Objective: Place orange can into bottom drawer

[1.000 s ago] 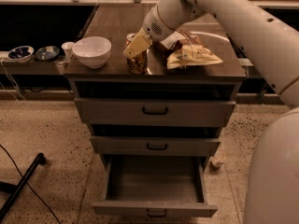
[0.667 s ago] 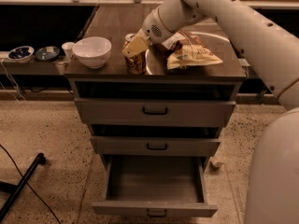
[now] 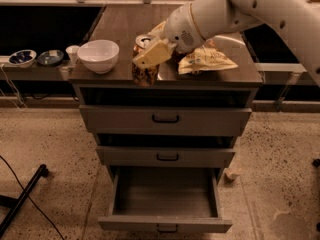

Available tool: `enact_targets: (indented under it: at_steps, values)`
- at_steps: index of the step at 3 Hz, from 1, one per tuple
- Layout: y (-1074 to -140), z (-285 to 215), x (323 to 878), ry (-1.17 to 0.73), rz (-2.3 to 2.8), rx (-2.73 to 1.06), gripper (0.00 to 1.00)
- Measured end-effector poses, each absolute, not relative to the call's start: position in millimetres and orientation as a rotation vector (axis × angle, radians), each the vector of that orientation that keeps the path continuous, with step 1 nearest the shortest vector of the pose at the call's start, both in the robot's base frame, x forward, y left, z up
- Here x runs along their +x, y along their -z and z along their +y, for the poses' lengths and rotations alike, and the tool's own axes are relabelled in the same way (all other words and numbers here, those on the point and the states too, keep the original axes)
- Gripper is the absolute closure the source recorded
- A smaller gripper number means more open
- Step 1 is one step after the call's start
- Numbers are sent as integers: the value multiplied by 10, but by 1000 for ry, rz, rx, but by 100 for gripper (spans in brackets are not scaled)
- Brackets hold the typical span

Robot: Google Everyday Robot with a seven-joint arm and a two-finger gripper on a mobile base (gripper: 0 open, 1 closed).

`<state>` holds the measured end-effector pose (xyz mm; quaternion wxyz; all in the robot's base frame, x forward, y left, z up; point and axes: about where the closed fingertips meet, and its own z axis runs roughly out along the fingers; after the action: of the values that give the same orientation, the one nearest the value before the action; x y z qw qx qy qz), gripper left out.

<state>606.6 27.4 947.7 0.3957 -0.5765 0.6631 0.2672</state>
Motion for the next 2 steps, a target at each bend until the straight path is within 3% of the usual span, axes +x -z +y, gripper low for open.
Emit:
enact_targets:
  at_steps: [2]
  values:
    - [-8944,254,5932,-677,1722,-1475,100]
